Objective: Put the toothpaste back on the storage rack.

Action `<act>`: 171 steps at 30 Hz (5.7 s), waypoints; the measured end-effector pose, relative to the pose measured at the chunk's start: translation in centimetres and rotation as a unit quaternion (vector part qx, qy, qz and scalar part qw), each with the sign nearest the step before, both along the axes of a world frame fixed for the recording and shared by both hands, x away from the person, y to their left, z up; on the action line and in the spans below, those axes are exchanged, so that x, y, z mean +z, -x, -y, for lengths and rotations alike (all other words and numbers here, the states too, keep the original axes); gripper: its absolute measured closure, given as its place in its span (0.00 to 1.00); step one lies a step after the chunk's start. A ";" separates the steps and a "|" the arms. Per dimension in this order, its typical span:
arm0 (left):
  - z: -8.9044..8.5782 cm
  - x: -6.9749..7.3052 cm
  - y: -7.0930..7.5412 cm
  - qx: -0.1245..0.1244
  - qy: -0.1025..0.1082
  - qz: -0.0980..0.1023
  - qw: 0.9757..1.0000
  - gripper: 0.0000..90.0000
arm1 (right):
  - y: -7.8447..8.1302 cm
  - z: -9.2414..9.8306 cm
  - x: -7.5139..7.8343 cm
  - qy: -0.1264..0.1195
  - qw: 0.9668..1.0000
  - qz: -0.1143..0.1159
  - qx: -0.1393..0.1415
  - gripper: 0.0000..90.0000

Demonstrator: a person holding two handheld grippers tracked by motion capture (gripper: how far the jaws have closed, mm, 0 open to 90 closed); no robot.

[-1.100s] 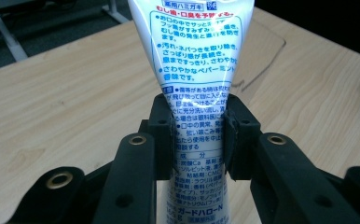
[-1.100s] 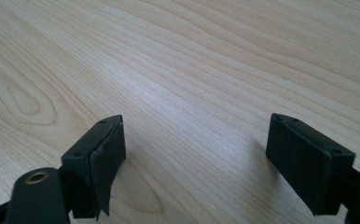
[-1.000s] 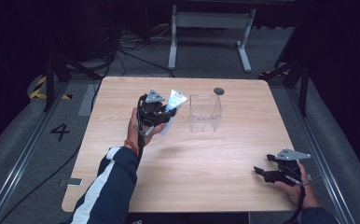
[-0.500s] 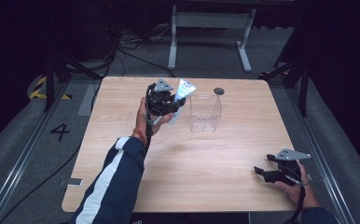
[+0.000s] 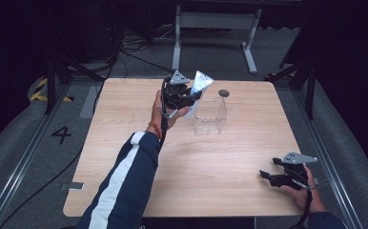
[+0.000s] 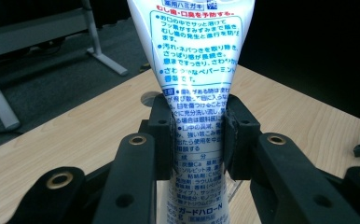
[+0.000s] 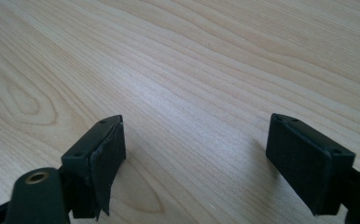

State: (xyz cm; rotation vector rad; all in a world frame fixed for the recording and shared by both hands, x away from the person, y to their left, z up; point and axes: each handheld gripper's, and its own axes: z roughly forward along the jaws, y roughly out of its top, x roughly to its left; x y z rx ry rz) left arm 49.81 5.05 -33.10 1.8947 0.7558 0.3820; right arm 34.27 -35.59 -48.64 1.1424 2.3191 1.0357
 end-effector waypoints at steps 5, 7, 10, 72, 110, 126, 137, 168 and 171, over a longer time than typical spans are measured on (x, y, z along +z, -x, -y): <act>0.7 -0.5 -0.9 -0.001 0.009 -0.001 1.000 0.77 | 0.0 0.0 0.0 0.000 1.000 0.000 0.000 0.22; 0.9 -0.6 -1.3 -0.002 0.008 0.003 1.000 0.77 | 0.0 0.0 0.0 0.000 1.000 0.000 0.000 0.22; 1.4 -0.6 -1.6 -0.004 0.017 0.008 1.000 0.77 | 0.0 0.0 0.0 0.000 1.000 0.000 0.000 0.22; 5.3 -7.4 -2.1 -0.034 -0.043 0.007 0.998 0.76 | 0.0 0.0 0.0 0.000 1.000 0.000 0.001 0.23; 5.7 -7.6 -2.2 -0.026 -0.086 -0.016 0.996 0.63 | 0.0 0.0 0.0 0.000 1.000 0.000 0.001 0.23; 4.0 -5.1 -0.6 -0.028 -0.092 0.008 0.995 0.57 | 0.0 0.0 0.0 0.000 1.000 -0.001 0.001 0.23; 2.4 -4.0 0.6 -0.036 -0.119 0.022 0.992 0.54 | 0.0 0.0 0.0 0.000 1.000 0.000 0.001 0.23; -3.1 -3.5 5.1 -0.041 -0.185 0.014 0.982 0.30 | 0.0 0.0 0.0 0.000 1.000 0.000 0.001 0.23; -3.6 -3.7 5.4 -0.039 -0.194 0.014 0.980 0.29 | 0.0 0.0 0.0 0.000 1.000 0.000 0.001 0.23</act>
